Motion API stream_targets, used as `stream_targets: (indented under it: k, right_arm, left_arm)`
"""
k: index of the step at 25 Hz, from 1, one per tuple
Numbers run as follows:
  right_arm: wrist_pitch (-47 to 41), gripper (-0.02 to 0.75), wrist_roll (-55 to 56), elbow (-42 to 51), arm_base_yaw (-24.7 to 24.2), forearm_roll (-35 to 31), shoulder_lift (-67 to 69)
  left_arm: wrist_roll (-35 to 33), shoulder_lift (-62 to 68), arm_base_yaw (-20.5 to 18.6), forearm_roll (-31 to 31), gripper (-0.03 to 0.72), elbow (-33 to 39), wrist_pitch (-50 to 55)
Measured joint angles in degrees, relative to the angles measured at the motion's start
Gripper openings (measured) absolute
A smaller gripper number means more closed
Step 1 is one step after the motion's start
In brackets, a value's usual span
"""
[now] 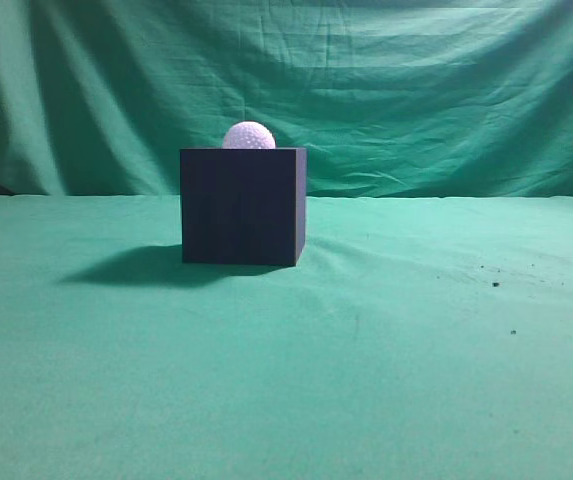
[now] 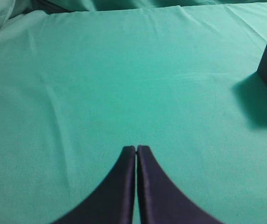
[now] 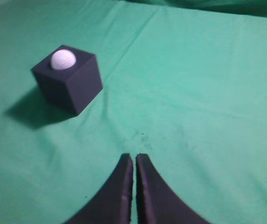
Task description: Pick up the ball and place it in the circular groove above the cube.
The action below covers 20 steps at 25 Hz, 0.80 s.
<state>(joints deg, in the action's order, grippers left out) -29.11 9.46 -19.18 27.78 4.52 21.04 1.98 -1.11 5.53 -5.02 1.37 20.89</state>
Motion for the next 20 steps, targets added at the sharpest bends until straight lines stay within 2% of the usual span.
stream_targets:
  k: [5, 10, 13, 20]
  right_arm:
    - [5.9, 0.0, 0.0, 9.6, -12.0, 0.0, -10.0]
    - [9.0, 0.0, 0.0, 17.9, -19.0, 0.0, -19.5]
    - [9.4, 0.0, 0.0, 20.5, -20.9, 0.0, -21.4]
    - [8.2, 0.0, -0.5, 20.7, -21.2, 0.0, -21.6]
  left_arm:
    - [0.0, 0.0, 0.0, 0.0, 0.0, 0.0, 0.0]
    - [0.0, 0.0, 0.0, 0.0, 0.0, 0.0, 0.0]
    - [0.0, 0.0, 0.0, 0.0, 0.0, 0.0, 0.0]
    - [0.0, 0.0, 0.0, 0.0, 0.0, 0.0, 0.0]
